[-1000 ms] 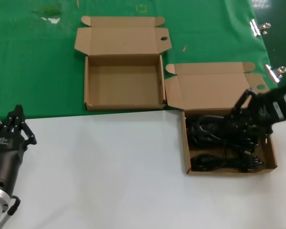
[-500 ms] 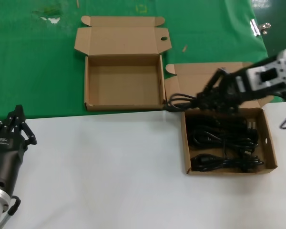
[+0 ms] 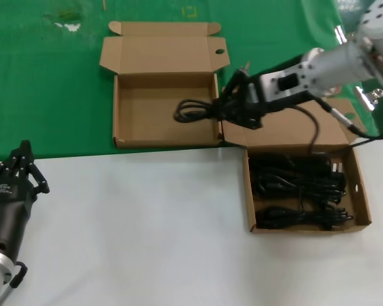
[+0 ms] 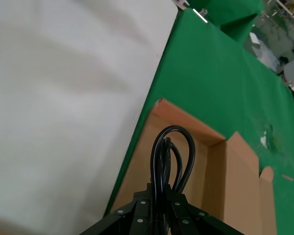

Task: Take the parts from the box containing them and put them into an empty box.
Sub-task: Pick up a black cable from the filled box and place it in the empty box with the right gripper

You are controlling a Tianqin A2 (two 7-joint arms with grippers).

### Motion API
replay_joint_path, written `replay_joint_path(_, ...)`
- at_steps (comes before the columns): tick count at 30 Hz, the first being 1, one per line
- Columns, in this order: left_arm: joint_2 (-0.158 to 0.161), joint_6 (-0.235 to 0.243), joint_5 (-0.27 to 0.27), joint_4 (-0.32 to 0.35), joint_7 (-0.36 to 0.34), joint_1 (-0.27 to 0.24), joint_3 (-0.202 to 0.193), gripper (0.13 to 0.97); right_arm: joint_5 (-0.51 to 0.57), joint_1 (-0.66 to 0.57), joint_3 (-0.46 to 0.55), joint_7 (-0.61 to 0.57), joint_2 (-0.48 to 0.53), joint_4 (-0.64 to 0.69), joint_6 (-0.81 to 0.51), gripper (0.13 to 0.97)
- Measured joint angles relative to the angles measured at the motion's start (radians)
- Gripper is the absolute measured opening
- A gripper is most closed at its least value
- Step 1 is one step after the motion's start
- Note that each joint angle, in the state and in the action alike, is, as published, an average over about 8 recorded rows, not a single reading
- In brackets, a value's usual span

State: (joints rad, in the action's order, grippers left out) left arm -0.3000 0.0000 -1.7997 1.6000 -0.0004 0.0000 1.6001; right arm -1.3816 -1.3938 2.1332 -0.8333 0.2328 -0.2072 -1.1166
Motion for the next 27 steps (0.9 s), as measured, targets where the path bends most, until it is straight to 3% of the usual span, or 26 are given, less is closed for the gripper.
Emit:
replay_joint_path(9,0.000,0.000,0.000,0.000,0.000,0.000,0.000,0.140,-0.007,-0.040,-0.032,-0.100,-0.128,0.158,0.131,0.172)
replay_joint_path(27,0.000,0.000,0.000,0.000,0.000,0.000,0.000,0.140,-0.058,0.022,-0.038,-0.196,-0.228,0.177,0.343,0.172)
